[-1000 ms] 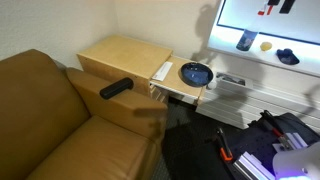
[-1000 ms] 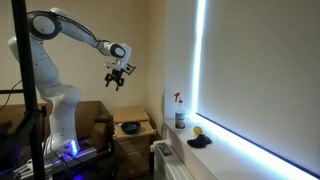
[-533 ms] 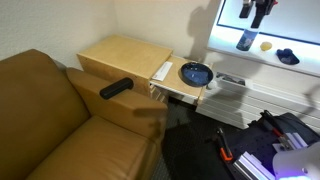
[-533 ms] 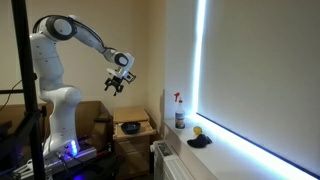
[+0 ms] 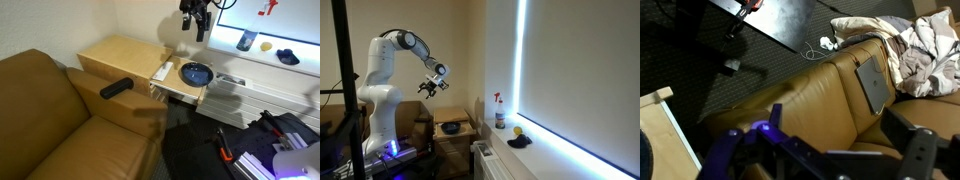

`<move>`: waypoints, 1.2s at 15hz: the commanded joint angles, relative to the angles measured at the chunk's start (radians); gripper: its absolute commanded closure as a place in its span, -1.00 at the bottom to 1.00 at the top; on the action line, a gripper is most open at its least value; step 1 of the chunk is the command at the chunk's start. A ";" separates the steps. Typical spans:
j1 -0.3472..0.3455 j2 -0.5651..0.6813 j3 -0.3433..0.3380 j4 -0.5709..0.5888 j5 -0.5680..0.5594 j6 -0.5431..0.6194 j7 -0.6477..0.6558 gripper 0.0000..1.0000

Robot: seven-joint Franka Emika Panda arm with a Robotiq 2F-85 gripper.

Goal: Put the black glasses case in the bowl

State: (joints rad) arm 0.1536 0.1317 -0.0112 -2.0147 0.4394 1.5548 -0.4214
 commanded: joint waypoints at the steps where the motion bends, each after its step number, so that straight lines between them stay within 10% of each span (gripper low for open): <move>1: -0.048 0.020 0.033 0.011 0.001 -0.018 -0.006 -1.00; 11: 0.111 0.332 0.109 0.277 0.031 0.184 0.744 -1.00; 18: 0.111 0.347 0.115 0.241 0.058 0.312 0.824 -1.00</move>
State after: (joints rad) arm 0.2678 0.4380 0.0879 -1.7967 0.4749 1.7844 0.2731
